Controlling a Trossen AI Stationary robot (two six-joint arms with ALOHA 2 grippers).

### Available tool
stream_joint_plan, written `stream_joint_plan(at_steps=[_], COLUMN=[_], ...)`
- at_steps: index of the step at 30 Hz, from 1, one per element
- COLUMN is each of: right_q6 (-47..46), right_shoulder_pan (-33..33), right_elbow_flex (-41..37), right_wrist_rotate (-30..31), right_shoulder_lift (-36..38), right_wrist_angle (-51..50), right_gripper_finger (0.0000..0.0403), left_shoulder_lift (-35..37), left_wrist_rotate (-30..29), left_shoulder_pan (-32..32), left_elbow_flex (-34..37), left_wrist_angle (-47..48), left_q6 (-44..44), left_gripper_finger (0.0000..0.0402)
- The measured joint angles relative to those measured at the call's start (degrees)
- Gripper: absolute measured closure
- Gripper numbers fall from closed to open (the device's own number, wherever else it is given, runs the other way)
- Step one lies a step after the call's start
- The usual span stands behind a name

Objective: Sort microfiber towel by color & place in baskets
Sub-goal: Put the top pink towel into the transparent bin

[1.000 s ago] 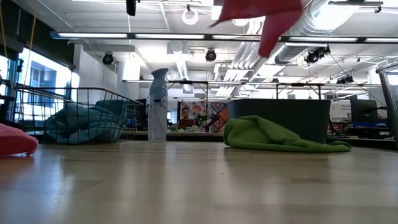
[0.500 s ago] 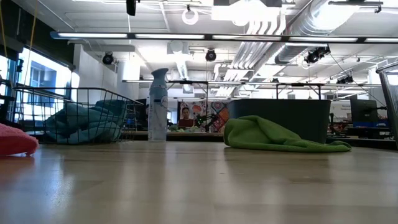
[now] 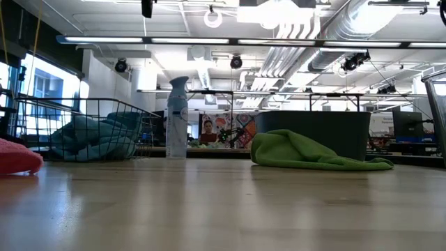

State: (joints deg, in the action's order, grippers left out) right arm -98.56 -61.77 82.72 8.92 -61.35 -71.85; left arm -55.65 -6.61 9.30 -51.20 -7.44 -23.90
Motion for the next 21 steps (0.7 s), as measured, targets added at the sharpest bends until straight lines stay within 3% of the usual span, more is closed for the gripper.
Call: stream_joint_plan(at_steps=[5,21], right_q6=[-3.33,-17.46], right_shoulder_pan=[-2.81,-12.89], right_elbow_flex=[-1.33,-1.51], right_wrist_rotate=[-1.62,-2.26], right_shoulder_lift=[-3.27,-9.97], right_wrist_angle=[-0.51,10.98], right_gripper_finger=[0.0403,0.0403], left_shoulder_lift=[0.01,-0.01], left_wrist_rotate=[0.0,-0.02], left_shoulder_pan=[0.0,0.09], left_elbow_flex=[0.0,0.0], left_wrist_angle=[0.0,0.0], left_q6=[0.0,1.53], left_gripper_finger=[0.0263,0.0263])
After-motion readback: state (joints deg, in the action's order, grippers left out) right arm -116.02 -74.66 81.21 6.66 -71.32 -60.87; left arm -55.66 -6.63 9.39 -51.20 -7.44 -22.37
